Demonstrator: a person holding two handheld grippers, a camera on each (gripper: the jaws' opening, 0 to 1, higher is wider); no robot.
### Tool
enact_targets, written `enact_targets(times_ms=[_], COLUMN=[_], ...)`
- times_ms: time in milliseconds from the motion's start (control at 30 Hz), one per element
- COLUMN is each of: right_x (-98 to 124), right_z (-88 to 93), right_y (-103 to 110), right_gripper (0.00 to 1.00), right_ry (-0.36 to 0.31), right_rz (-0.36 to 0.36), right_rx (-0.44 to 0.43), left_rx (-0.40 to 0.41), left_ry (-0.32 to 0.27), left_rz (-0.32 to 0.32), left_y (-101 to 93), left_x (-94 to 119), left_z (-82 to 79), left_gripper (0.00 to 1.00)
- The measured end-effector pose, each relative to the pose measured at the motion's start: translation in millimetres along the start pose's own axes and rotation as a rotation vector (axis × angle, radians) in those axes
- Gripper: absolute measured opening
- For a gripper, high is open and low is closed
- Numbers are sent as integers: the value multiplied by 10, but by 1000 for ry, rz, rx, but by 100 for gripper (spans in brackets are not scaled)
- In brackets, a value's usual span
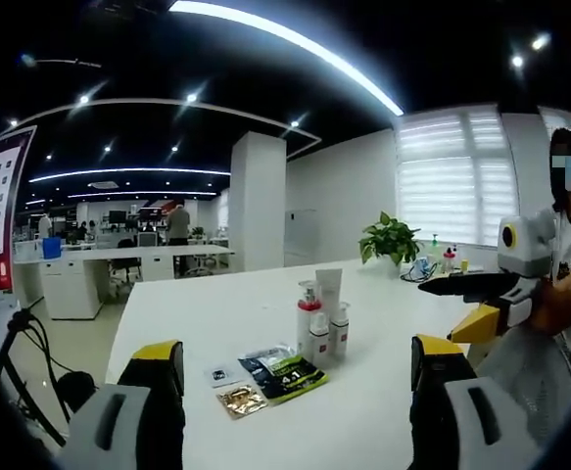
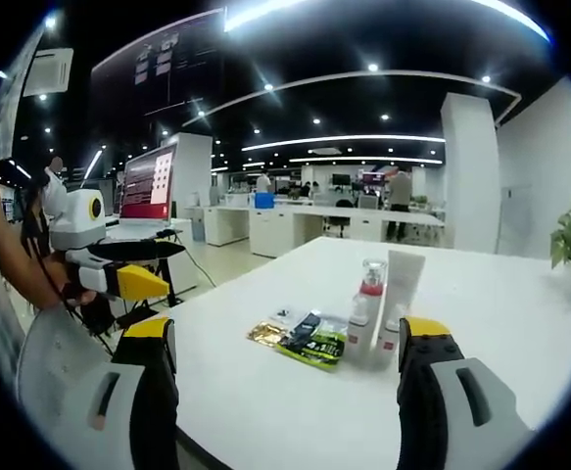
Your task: Arrange the skincare products in the storage area until every visible bottle or jar stands upright without overlapping.
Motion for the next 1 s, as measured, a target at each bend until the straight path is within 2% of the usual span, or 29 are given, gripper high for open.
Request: enact_targets(times_ms=[400,700,1000], right_x=[12,-2,4], right_z=[-20,-7,-16], right_y=[4,39,12], right_gripper=[92,93,92], right_ry=[-14,-7,-14], right_rz=[2,-21,-15], right_rx=[2,4,-9], left_rx=[-10,-16,-31], left_ry=[-3,-23,-25], left_rz=[-3,-13,-17], left_y=[25,-12,-66], left_x=[-13,10,22], left_z=[19,-36,-67], left_gripper=[99,100,100])
Point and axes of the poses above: the point that each gripper's makers call its tool centre point, and the gripper's own axes: x roughly backward along the fingers, y roughly to its left, z roughly out of its underside, the point moved 7 cm from there along x, roughly backward along the fingers, and after that the axes turned 5 degrees about -z, right-handed, at the moved point
